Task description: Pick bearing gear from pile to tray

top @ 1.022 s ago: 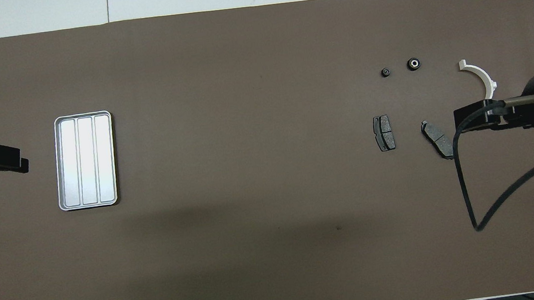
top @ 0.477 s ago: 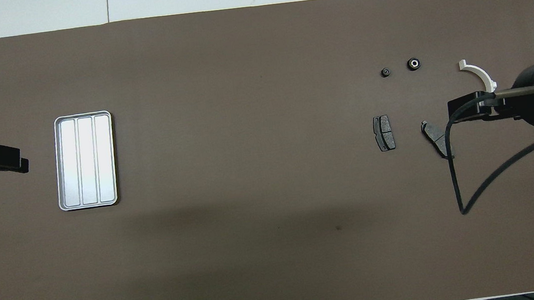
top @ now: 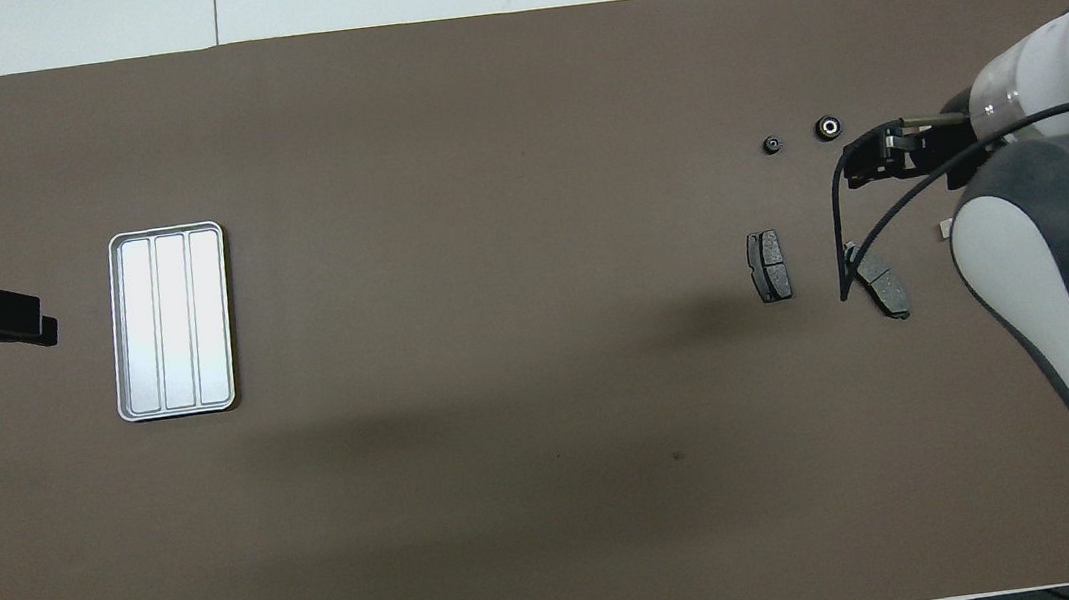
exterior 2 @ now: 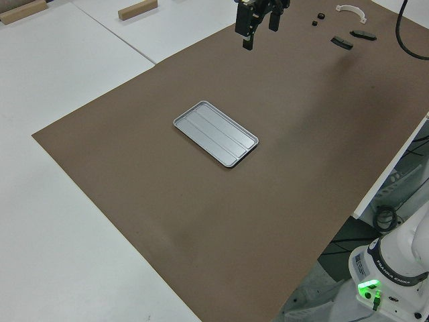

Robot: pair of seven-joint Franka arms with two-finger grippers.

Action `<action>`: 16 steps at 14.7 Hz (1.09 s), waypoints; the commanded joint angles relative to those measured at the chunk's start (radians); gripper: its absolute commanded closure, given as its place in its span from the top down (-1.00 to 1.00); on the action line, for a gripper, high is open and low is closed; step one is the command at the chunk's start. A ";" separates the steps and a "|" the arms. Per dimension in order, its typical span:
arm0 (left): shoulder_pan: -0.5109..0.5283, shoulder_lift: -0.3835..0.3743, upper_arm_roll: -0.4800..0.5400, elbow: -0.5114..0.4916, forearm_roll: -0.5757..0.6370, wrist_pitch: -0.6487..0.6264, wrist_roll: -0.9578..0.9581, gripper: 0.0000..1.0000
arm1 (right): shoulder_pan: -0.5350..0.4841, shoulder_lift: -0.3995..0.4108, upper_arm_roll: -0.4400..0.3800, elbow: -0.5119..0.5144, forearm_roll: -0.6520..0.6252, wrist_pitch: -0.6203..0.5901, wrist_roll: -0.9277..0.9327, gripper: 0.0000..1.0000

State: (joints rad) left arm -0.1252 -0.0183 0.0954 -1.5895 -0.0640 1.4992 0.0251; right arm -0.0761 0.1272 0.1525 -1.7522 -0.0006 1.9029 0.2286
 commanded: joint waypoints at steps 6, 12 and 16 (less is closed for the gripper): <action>-0.007 -0.025 0.004 -0.027 -0.002 0.010 0.006 1.00 | -0.004 0.308 0.010 0.068 -0.094 0.283 0.133 0.77; 0.004 -0.023 0.004 -0.027 -0.002 0.024 0.002 1.00 | 0.027 0.474 0.010 0.200 -0.137 0.278 0.208 0.84; 0.015 -0.023 0.012 -0.026 -0.002 0.036 -0.017 1.00 | 0.032 0.526 0.010 0.217 -0.176 0.307 0.247 0.83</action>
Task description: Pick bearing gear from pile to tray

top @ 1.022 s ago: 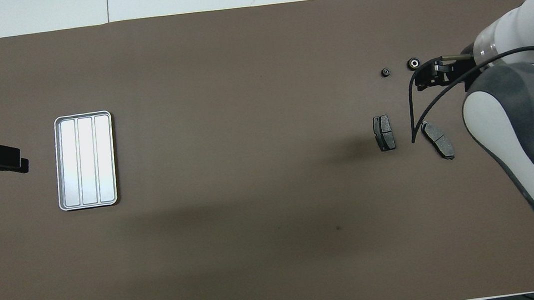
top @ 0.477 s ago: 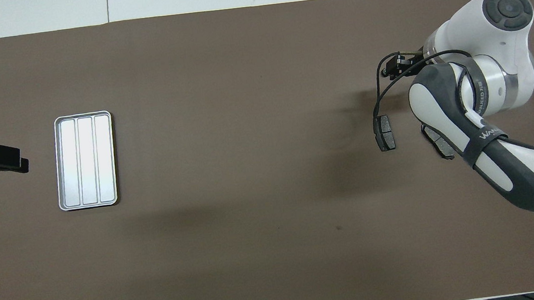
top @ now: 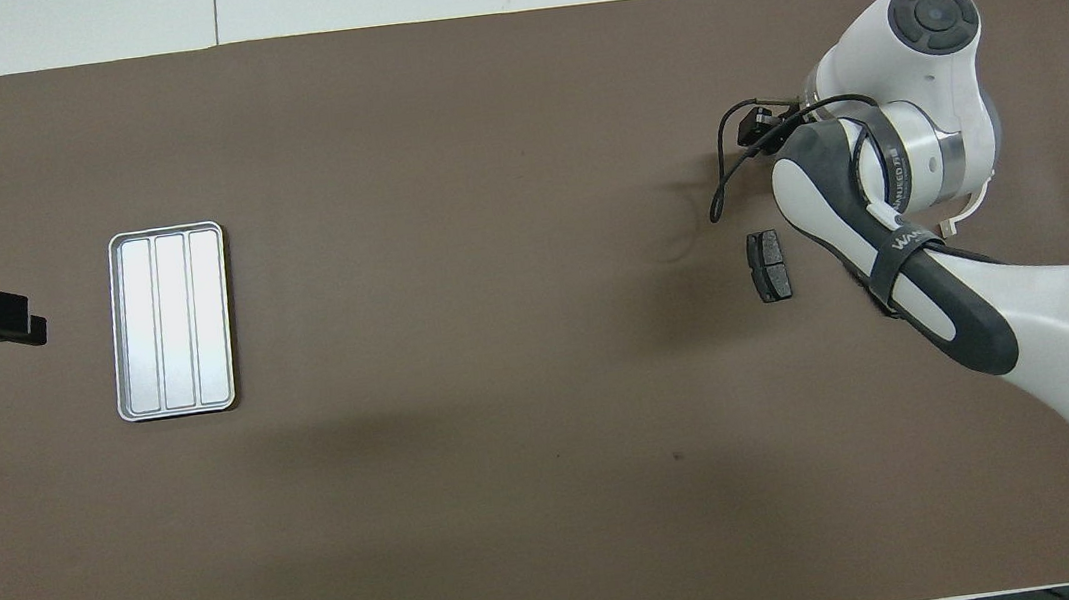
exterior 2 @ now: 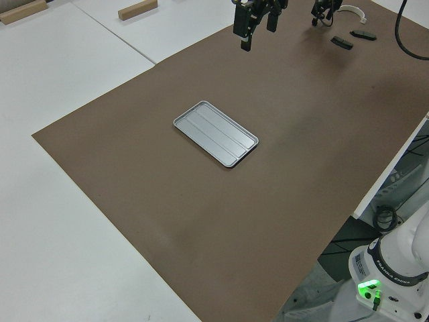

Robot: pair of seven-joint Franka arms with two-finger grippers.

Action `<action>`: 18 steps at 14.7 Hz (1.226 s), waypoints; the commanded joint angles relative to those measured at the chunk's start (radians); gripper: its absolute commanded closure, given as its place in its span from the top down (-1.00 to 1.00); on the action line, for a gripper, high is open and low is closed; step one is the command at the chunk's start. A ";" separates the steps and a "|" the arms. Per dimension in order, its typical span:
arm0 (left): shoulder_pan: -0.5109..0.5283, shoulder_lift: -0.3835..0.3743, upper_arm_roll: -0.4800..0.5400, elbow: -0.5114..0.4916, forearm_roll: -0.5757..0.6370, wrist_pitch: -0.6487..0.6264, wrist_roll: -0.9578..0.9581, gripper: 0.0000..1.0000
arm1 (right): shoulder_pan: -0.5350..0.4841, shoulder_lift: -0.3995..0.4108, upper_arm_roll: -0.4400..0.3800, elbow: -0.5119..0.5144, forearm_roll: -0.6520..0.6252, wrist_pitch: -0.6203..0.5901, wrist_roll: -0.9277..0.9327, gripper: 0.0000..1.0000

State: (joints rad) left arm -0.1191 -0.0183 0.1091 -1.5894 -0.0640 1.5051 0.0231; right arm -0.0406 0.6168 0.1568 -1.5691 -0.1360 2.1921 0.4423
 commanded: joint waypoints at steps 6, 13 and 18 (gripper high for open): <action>0.007 -0.022 -0.003 -0.027 -0.002 0.041 -0.049 1.00 | -0.004 0.043 0.007 0.034 -0.057 0.035 0.062 0.43; -0.008 -0.023 -0.003 -0.027 0.027 0.029 -0.065 1.00 | -0.004 0.046 0.009 0.034 -0.044 0.080 0.096 -0.82; -0.007 -0.023 -0.006 -0.029 0.030 0.049 -0.097 1.00 | -0.005 0.043 0.007 0.037 -0.059 0.080 0.089 -1.00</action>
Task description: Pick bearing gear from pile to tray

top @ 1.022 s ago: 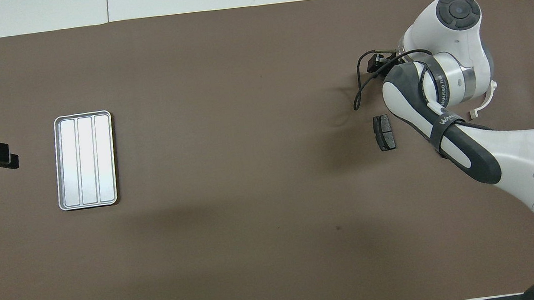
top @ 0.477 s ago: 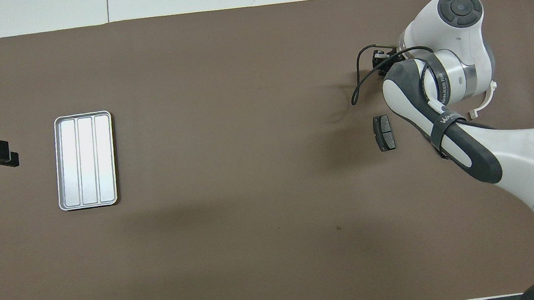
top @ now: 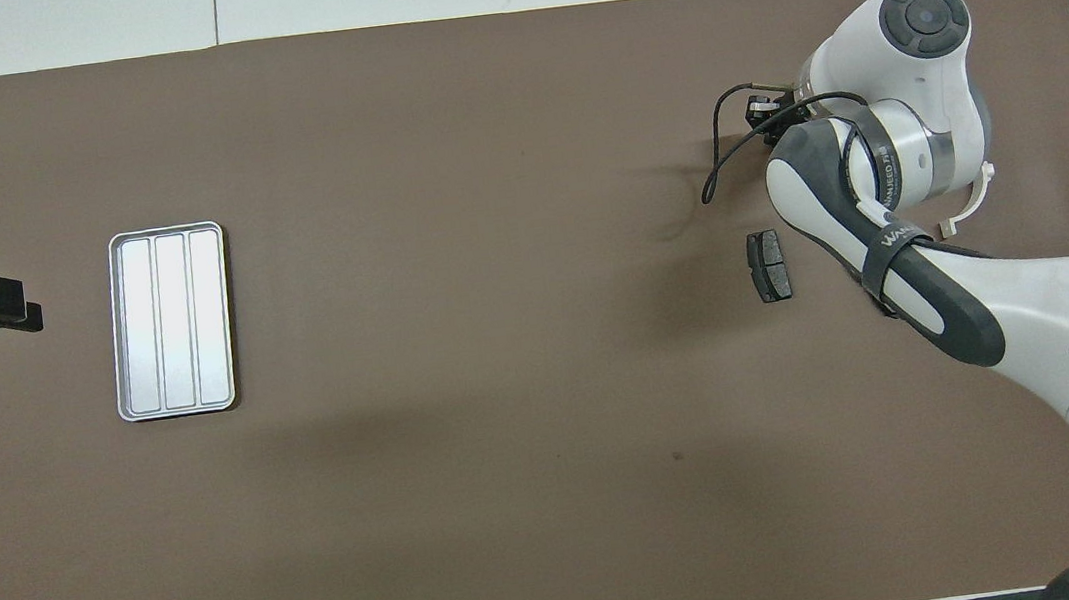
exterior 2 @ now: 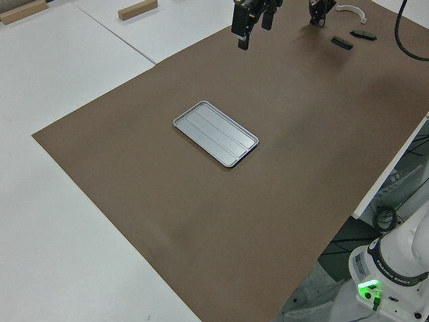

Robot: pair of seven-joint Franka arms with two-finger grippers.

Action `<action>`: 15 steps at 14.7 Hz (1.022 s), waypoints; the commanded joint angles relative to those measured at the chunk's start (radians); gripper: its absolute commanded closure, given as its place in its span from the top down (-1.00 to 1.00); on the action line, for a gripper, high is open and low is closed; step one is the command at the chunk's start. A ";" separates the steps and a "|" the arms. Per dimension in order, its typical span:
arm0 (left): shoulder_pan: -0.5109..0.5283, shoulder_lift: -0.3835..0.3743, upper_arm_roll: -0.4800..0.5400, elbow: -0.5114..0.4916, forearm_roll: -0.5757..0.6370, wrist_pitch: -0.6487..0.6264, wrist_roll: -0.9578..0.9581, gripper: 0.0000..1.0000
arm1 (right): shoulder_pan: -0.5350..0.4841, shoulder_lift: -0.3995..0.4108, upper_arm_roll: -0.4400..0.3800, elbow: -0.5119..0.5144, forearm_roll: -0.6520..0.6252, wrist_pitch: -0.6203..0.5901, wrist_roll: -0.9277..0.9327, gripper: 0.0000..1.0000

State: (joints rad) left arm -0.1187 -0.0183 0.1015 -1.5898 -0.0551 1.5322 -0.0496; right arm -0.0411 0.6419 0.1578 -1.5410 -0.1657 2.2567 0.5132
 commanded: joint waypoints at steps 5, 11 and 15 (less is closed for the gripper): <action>-0.012 -0.026 0.000 -0.044 0.020 0.035 -0.024 1.00 | 0.003 -0.073 0.028 0.087 -0.029 -0.277 -0.015 -1.00; -0.006 -0.038 -0.002 -0.067 0.021 0.054 -0.019 1.00 | 0.133 -0.237 0.114 0.172 0.055 -0.623 0.218 -1.00; -0.001 -0.061 -0.002 -0.130 0.020 0.114 -0.026 1.00 | 0.308 -0.237 0.117 0.194 0.106 -0.562 0.650 -1.00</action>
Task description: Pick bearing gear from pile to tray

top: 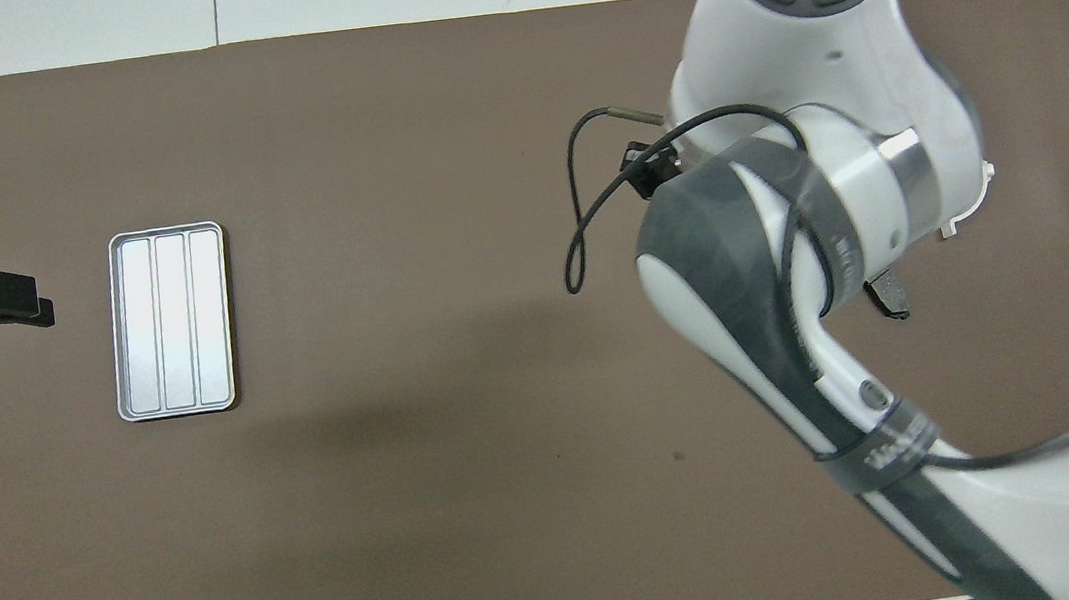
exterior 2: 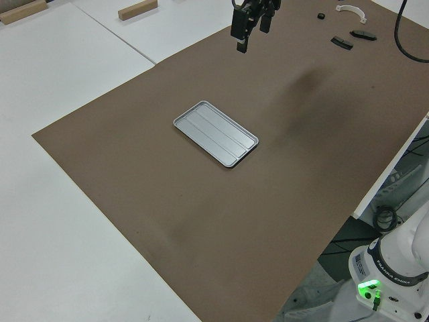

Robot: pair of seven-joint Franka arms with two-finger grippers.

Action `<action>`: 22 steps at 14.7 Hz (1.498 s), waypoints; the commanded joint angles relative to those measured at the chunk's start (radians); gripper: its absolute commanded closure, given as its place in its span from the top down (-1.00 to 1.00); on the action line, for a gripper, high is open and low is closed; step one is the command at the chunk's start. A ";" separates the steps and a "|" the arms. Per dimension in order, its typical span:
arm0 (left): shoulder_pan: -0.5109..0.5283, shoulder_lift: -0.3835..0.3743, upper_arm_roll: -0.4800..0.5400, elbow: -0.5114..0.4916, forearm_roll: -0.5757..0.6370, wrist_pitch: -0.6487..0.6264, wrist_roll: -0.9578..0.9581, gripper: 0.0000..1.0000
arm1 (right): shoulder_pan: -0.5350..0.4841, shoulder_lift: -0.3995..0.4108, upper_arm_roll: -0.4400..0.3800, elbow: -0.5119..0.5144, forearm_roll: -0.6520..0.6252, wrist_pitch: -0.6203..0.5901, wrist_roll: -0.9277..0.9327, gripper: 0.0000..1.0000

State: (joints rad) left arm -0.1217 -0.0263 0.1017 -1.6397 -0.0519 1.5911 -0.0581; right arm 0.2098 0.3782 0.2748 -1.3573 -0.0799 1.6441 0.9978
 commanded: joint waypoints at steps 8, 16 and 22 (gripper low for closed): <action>-0.004 -0.055 -0.002 -0.138 0.017 0.115 -0.022 1.00 | 0.258 0.160 -0.005 -0.109 -0.090 0.353 0.491 -1.00; -0.006 -0.053 -0.002 -0.149 0.017 0.128 -0.023 1.00 | 0.257 0.304 -0.005 -0.147 -0.233 0.592 0.579 -1.00; -0.006 -0.057 -0.002 -0.160 0.017 0.127 -0.025 1.00 | 0.252 0.306 -0.006 -0.137 -0.231 0.570 0.581 0.10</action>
State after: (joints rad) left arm -0.1194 -0.0434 0.0982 -1.7509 -0.0519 1.6916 -0.0645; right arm 0.4761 0.6813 0.2643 -1.4825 -0.2789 2.1987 1.5584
